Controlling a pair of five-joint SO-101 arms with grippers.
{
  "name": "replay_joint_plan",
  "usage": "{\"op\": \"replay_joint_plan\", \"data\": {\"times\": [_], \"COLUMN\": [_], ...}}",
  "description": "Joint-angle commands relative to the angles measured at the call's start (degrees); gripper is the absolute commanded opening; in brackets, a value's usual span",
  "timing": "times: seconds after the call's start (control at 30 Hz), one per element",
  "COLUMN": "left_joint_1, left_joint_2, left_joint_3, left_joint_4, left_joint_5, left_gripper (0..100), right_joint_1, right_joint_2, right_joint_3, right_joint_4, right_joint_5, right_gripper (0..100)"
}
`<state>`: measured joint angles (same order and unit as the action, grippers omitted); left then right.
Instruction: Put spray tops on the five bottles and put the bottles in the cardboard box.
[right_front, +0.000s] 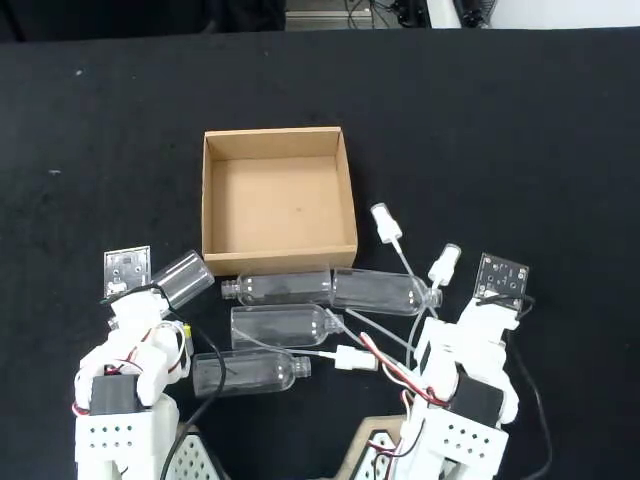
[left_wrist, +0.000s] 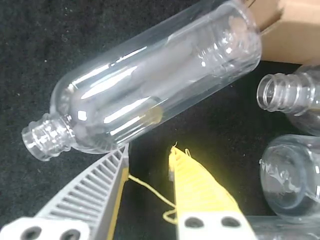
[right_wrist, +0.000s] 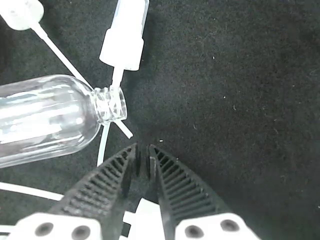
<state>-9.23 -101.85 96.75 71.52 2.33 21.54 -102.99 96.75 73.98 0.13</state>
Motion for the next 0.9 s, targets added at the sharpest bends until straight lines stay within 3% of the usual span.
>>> {"op": "replay_joint_plan", "data": {"times": [0.0, 0.17, 0.5, 0.87], "left_joint_1": [0.48, 0.22, -0.04, -0.04], "left_joint_2": [-1.05, -1.14, -1.14, -1.14], "left_joint_3": [0.75, 0.75, 0.75, 0.75], "left_joint_4": [0.79, 0.26, -13.1, -13.89], "left_joint_5": [-0.35, -0.79, -0.79, -0.79], "left_gripper": [3, 3, 3, 3], "right_joint_1": [1.05, 1.05, 1.05, 1.05], "right_joint_2": [-4.44, -4.44, -4.44, -4.44], "right_joint_3": [-0.22, -0.22, -0.22, -0.22], "right_joint_4": [0.35, 0.35, 0.35, 0.35], "right_joint_5": [0.53, 0.53, 0.53, 0.53], "right_gripper": [1.2, 1.2, 1.2, 1.2]}}
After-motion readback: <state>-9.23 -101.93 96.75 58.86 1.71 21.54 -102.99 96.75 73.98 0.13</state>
